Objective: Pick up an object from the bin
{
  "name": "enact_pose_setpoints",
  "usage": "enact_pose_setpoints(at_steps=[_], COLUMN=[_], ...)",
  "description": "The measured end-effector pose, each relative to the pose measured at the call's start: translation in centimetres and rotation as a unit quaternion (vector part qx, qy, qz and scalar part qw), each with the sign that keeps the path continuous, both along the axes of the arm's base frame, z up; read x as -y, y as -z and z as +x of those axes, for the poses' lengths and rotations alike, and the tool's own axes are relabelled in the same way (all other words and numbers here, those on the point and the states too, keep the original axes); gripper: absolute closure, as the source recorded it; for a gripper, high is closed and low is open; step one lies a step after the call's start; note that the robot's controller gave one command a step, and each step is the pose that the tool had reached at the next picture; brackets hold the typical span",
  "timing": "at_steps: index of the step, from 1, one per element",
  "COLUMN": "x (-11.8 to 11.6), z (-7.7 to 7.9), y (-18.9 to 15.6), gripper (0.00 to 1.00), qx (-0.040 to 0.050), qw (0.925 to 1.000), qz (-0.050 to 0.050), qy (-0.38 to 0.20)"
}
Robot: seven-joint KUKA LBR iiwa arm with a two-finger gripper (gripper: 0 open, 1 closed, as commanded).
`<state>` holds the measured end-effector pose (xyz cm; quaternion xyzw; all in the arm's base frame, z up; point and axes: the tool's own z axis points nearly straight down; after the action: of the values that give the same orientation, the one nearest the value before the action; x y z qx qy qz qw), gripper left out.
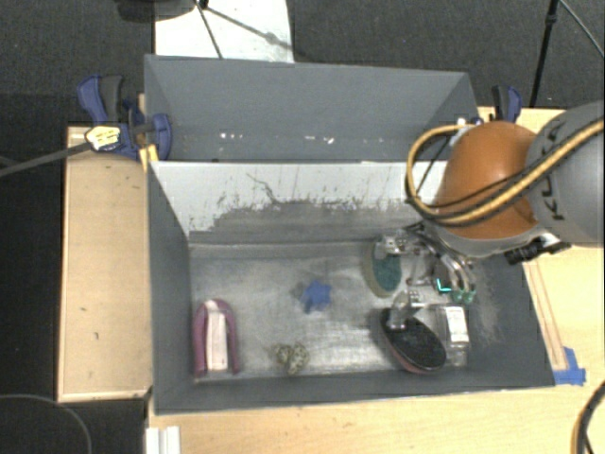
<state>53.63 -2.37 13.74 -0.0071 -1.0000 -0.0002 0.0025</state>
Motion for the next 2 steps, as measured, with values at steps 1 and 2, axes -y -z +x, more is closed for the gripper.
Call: enact_pose_setpoints(at_steps=[1,2], x=[2.6,4.4], z=[-2.9,-5.9], y=[6.2,4.9], gripper=[0.00,0.00], qx=[0.0047,0.0024], qw=[0.9983,0.9938], qz=[0.001,0.000], qy=[0.058,0.111])
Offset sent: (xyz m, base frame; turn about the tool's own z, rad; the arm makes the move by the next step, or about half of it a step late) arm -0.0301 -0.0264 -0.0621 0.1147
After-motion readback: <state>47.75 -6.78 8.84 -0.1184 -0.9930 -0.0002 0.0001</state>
